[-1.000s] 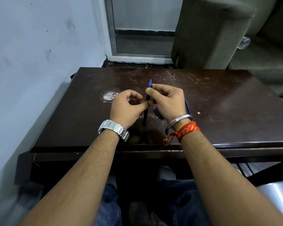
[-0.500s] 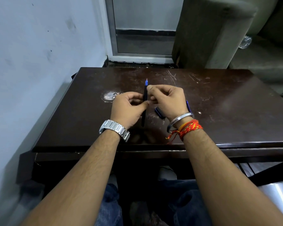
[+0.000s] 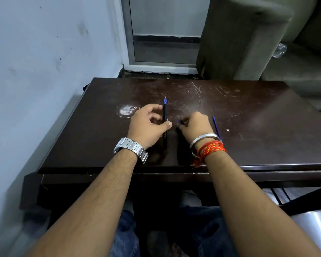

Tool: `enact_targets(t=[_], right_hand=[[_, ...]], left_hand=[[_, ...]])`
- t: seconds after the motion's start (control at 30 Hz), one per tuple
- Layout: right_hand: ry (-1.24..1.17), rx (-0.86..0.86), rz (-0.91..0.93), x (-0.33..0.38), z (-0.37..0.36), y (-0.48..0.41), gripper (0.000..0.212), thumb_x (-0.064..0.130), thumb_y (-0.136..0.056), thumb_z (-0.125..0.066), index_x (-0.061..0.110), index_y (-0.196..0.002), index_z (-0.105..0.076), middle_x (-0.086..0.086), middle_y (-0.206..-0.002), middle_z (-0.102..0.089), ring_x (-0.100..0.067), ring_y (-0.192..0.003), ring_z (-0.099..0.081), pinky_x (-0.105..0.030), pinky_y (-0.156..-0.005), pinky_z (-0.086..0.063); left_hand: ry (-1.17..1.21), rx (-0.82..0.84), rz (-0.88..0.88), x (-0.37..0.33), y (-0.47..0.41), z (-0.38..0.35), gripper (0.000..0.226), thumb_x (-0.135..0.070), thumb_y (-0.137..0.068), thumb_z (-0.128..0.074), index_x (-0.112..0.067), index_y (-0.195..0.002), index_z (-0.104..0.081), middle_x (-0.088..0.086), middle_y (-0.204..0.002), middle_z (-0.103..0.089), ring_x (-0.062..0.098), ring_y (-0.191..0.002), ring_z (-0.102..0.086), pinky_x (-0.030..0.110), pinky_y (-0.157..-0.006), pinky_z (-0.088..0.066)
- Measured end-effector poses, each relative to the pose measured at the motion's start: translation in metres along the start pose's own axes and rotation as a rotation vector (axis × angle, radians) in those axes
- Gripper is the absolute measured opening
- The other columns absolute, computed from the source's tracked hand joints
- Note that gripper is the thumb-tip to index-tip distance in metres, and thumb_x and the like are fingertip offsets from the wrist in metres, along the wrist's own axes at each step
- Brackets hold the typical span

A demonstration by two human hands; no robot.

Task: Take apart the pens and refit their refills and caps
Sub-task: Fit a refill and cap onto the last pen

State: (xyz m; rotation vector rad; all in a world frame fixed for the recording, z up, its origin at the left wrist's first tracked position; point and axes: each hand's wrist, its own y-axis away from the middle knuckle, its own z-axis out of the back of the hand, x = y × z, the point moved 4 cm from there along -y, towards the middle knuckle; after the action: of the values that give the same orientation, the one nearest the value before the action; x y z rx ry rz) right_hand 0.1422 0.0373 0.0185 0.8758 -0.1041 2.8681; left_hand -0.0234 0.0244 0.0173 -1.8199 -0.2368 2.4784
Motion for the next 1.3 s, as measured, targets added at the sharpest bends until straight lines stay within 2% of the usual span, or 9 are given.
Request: enact_targets(t=[0.1, 0.17, 0.27, 0.37, 0.6, 0.87, 0.97, 1.1, 1.3], right_hand=[[-0.446, -0.204, 0.015, 0.007, 0.017, 0.004, 0.027, 0.014, -0.088, -0.065, 0.019, -0.115, -0.066, -0.002, -0.098, -0.071, -0.020, -0.092, -0.069, -0.026, -0.079, -0.053], [-0.703, -0.267, 0.068, 0.015, 0.026, 0.007, 0.030, 0.012, -0.091, -0.062, 0.020, -0.120, -0.064, -0.004, -0.096, -0.072, -0.022, -0.090, -0.070, -0.038, -0.084, -0.058], [-0.929, -0.314, 0.134, 0.025, 0.034, 0.015, 0.029, 0.005, -0.094, -0.058, 0.014, -0.121, -0.062, -0.004, -0.098, -0.072, -0.022, -0.089, -0.072, -0.040, -0.080, -0.061], [-1.055, -0.282, 0.149, 0.030, 0.034, 0.020, 0.028, 0.001, -0.095, -0.056, 0.008, -0.122, -0.061, -0.004, -0.095, -0.071, -0.021, -0.086, -0.072, -0.036, -0.073, -0.062], [-0.958, -0.254, 0.175, 0.031, 0.033, 0.020, 0.026, 0.003, -0.093, -0.059, 0.014, -0.116, -0.064, -0.004, -0.103, -0.072, -0.020, -0.093, -0.072, -0.040, -0.081, -0.061], [-1.021, -0.321, 0.196, 0.029, 0.035, 0.019, 0.025, 0.002, -0.093, -0.059, 0.012, -0.116, -0.063, 0.000, -0.096, -0.072, -0.006, -0.081, -0.071, -0.020, -0.063, -0.058], [-0.949, -0.289, 0.203, 0.028, 0.031, 0.017, 0.025, 0.004, -0.092, -0.061, 0.012, -0.116, -0.064, 0.001, -0.096, -0.072, -0.007, -0.085, -0.072, -0.028, -0.071, -0.061], [-0.811, -0.231, 0.198, 0.027, 0.024, 0.016, 0.026, 0.011, -0.090, -0.064, 0.019, -0.115, -0.067, 0.000, -0.096, -0.074, -0.014, -0.091, -0.071, -0.043, -0.080, -0.060], [-0.684, -0.180, 0.287, 0.033, 0.020, 0.018, 0.039, 0.010, -0.086, -0.061, 0.027, -0.122, -0.065, 0.007, -0.075, -0.064, -0.004, -0.070, -0.060, -0.028, -0.080, -0.057]], left_hand=[[-0.011, 0.054, -0.005, 0.000, 0.000, -0.002, 0.045, -0.018, -0.066, -0.087, -0.031, -0.105, -0.067, -0.001, -0.087, -0.076, 0.027, -0.075, -0.074, 0.048, -0.071, -0.062], [-0.020, 0.097, -0.016, -0.002, 0.002, -0.004, 0.044, -0.015, -0.067, -0.086, -0.030, -0.105, -0.068, -0.002, -0.087, -0.076, 0.022, -0.071, -0.073, 0.042, -0.070, -0.062], [-0.026, 0.162, -0.049, -0.008, 0.006, -0.006, 0.041, -0.012, -0.070, -0.085, -0.038, -0.096, -0.066, -0.007, -0.082, -0.075, 0.011, -0.060, -0.069, 0.026, -0.061, -0.058], [-0.016, 0.189, -0.077, -0.012, 0.008, -0.009, 0.041, -0.010, -0.071, -0.084, -0.040, -0.092, -0.066, -0.009, -0.080, -0.074, 0.005, -0.061, -0.068, 0.022, -0.061, -0.056], [-0.011, 0.215, -0.088, -0.014, 0.010, -0.009, 0.040, -0.016, -0.067, -0.079, -0.045, -0.090, -0.067, -0.019, -0.082, -0.074, 0.009, -0.062, -0.071, 0.021, -0.059, -0.057], [-0.035, 0.208, -0.099, -0.013, 0.009, -0.010, 0.041, -0.017, -0.066, -0.081, -0.045, -0.092, -0.068, -0.011, -0.083, -0.076, 0.014, -0.070, -0.073, 0.027, -0.067, -0.061], [-0.017, 0.196, -0.108, -0.015, 0.010, -0.010, 0.039, -0.022, -0.063, -0.079, -0.046, -0.091, -0.067, -0.009, -0.084, -0.076, 0.016, -0.073, -0.074, 0.026, -0.068, -0.060], [-0.012, 0.162, -0.136, -0.015, 0.009, -0.008, 0.040, -0.014, -0.066, -0.080, -0.044, -0.090, -0.067, -0.014, -0.083, -0.076, 0.003, -0.079, -0.072, 0.019, -0.070, -0.056], [-0.001, 0.071, -0.106, -0.010, 0.005, -0.005, 0.046, -0.011, -0.070, -0.084, -0.025, -0.111, -0.067, -0.002, -0.092, -0.075, 0.005, -0.079, -0.071, 0.018, -0.073, -0.056]])
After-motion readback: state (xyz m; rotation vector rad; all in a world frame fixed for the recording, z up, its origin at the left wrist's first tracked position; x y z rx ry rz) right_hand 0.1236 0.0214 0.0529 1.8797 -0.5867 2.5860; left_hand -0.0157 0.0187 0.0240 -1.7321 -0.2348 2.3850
